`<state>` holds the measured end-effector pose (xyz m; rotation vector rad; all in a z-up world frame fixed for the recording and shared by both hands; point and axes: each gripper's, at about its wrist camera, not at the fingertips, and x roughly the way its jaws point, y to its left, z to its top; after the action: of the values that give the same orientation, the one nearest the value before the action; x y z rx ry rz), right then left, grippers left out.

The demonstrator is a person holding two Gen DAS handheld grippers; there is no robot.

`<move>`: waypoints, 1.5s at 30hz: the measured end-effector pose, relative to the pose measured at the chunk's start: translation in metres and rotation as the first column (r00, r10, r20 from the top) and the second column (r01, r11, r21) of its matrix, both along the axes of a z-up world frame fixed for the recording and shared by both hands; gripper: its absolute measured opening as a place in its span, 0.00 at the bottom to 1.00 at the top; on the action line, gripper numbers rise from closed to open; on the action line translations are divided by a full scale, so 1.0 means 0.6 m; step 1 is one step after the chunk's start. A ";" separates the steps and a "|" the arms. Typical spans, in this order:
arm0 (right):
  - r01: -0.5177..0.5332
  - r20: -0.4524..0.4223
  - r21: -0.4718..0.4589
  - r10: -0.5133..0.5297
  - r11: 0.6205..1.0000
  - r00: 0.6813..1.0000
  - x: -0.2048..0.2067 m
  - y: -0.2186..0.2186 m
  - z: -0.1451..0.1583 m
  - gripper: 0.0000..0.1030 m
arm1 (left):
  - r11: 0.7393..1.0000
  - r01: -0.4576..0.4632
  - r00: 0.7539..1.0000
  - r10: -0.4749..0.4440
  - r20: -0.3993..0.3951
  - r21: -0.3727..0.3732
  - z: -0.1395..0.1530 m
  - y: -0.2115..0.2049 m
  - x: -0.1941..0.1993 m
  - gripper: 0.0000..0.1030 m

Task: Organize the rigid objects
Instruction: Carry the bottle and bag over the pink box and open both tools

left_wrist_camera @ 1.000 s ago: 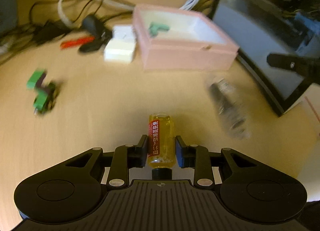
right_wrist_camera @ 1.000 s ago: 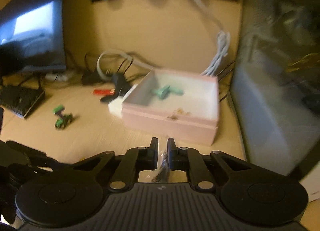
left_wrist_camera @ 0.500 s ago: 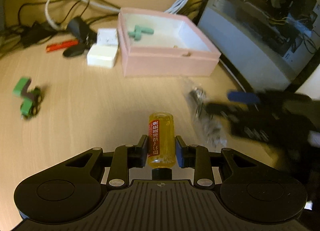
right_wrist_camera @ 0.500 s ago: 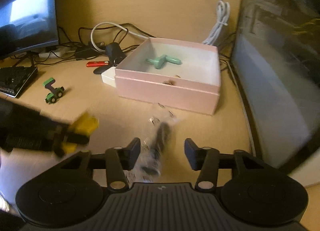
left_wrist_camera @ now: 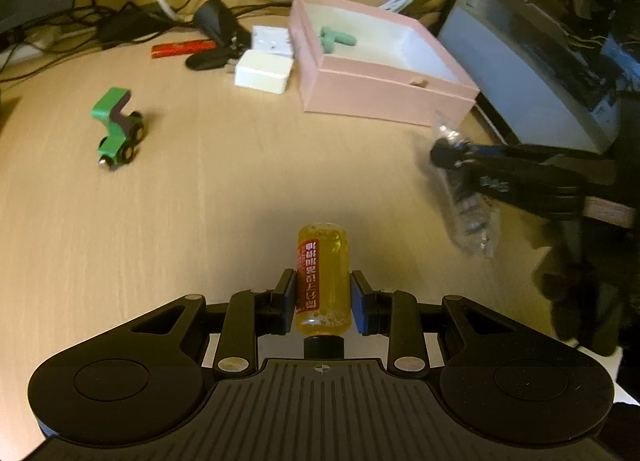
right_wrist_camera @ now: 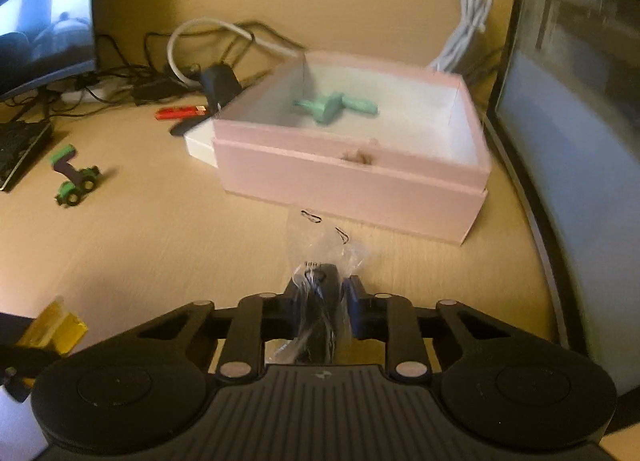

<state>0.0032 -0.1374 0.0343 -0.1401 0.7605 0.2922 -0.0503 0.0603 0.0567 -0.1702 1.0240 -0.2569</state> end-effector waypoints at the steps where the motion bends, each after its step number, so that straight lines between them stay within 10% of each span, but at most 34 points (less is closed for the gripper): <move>1: 0.001 0.014 0.012 -0.001 1.000 1.000 -0.012 -0.004 0.015 0.19 | 1.000 0.011 1.000 -0.011 0.008 -0.004 0.003 -0.004 0.002 0.31; 15: 0.105 0.177 0.071 -0.116 0.992 0.977 -0.109 -0.051 0.131 0.19 | 0.996 0.086 0.951 -0.080 0.299 -0.006 0.101 -0.076 0.223 0.31; 21: 0.167 0.147 0.028 -0.169 0.986 0.974 -0.134 -0.067 0.119 0.19 | 0.995 0.074 0.965 -0.087 0.247 0.062 0.058 -0.119 0.331 0.30; 35: 0.196 0.145 0.092 -0.208 0.976 0.967 -0.015 -0.088 0.139 0.19 | 0.994 0.094 0.980 -0.082 0.182 -0.063 0.021 -0.053 0.114 0.30; 42: 0.201 0.268 0.161 -0.239 0.966 0.933 0.164 -0.067 0.206 0.21 | 0.999 -0.004 0.993 0.000 0.120 0.031 -0.001 0.004 0.045 0.30; 45: 0.201 0.280 0.110 -0.224 0.973 0.934 0.203 -0.043 0.203 0.42 | 0.993 -0.093 0.986 0.081 0.145 0.079 0.006 0.039 0.033 0.30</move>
<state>0.1248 -0.1632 0.1564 -0.0225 0.4650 0.0915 -0.0308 0.0839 0.0603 -0.1172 0.8826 -0.1437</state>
